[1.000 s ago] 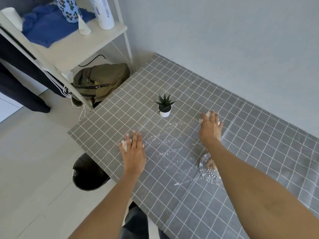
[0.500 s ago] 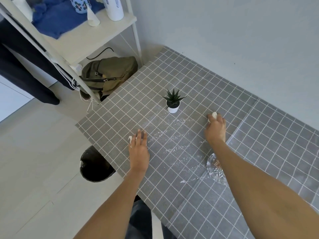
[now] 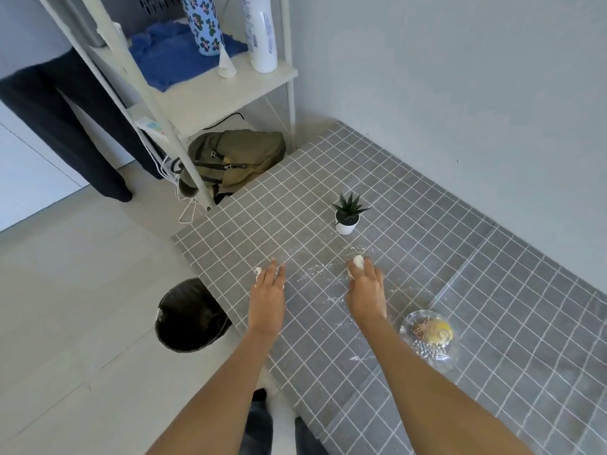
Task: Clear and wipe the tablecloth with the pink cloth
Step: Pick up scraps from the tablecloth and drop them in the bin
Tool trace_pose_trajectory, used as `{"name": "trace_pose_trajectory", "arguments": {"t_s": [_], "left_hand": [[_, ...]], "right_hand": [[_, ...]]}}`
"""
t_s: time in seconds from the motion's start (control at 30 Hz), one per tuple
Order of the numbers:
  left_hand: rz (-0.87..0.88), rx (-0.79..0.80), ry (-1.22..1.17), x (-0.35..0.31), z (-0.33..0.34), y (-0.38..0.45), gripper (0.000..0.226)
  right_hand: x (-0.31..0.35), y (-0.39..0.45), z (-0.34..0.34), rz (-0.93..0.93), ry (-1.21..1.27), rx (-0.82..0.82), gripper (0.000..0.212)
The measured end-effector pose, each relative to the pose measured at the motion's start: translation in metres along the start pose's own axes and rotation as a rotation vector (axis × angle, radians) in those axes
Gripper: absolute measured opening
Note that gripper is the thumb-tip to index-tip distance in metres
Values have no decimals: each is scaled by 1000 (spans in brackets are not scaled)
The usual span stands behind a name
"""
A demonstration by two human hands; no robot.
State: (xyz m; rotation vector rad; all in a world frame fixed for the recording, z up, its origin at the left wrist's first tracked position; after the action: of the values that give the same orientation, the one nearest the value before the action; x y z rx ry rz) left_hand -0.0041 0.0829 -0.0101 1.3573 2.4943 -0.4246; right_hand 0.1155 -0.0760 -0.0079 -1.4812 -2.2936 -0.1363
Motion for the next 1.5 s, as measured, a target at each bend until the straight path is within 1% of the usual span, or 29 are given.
{"name": "trace_pose_trajectory", "arguments": {"t_s": [0.13, 0.23, 0.3, 0.37, 0.43, 0.47, 0.53, 0.6, 0.73, 0.8, 0.83, 0.87, 0.93, 1.0, 1.13, 1.27, 1.33, 1.5], "left_hand": [[-2, -21, 12, 20, -20, -6, 68], [-32, -60, -18, 49, -37, -8, 60], [-5, -84, -21, 71, -49, -12, 53], [28, -81, 22, 97, -63, -18, 55], [93, -89, 27, 128, -74, -21, 62], [112, -91, 35, 145, -81, -23, 62], [77, -46, 52, 184, -93, -27, 55], [86, -60, 99, 229, -100, -28, 51], [10, -51, 81, 300, -129, -26, 49], [29, -95, 34, 327, -145, -31, 50], [27, -90, 45, 341, -152, -33, 53], [7, -65, 59, 355, -156, -34, 54], [-27, -7, 58, 380, -159, -36, 49], [-44, 4, 46, 400, -157, -36, 45], [-121, 47, -41, 425, -144, -32, 51], [-157, 48, -99, 448, -99, -16, 49], [-162, 74, -84, 459, -72, -3, 50], [-189, 92, -140, 487, -10, 29, 48]], "right_hand": [[36, -9, 6, -71, -17, 18, 54], [72, -12, 12, -94, -24, 21, 52], [100, -16, 19, -114, -40, 24, 52], [129, -20, 31, -135, -43, 24, 53], [160, -23, 44, -144, -48, 20, 55], [177, -25, 52, -141, -50, 24, 55], [213, -29, 68, -136, -39, 38, 57], [251, -31, 85, -154, -35, 43, 56], [324, -33, 119, -218, -54, 60, 55], [354, -37, 136, -237, -65, 85, 55], [367, -39, 145, -241, -67, 97, 55], [379, -40, 154, -247, -75, 110, 55], [400, -42, 170, -267, -97, 138, 55], [415, -44, 187, -285, -107, 162, 56], [429, -41, 225, -310, -159, 227, 61], [425, -28, 279, -307, -194, 316, 62], [418, -19, 308, -307, -232, 336, 62], [394, 4, 379, -306, -292, 407, 61]]}}
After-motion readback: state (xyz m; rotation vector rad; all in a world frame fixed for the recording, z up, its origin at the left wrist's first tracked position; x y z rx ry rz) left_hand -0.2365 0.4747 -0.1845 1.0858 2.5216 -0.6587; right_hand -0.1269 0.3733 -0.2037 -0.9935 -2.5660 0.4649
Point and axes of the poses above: each hand's wrist, its own y-axis towards the middle knuckle, its own z-axis out of the palm, x = y × z, the point moved 2 cm from there along y, towards the middle knuckle, and after that the axes turned 6 degrees about -y, right-handed, at the moved point
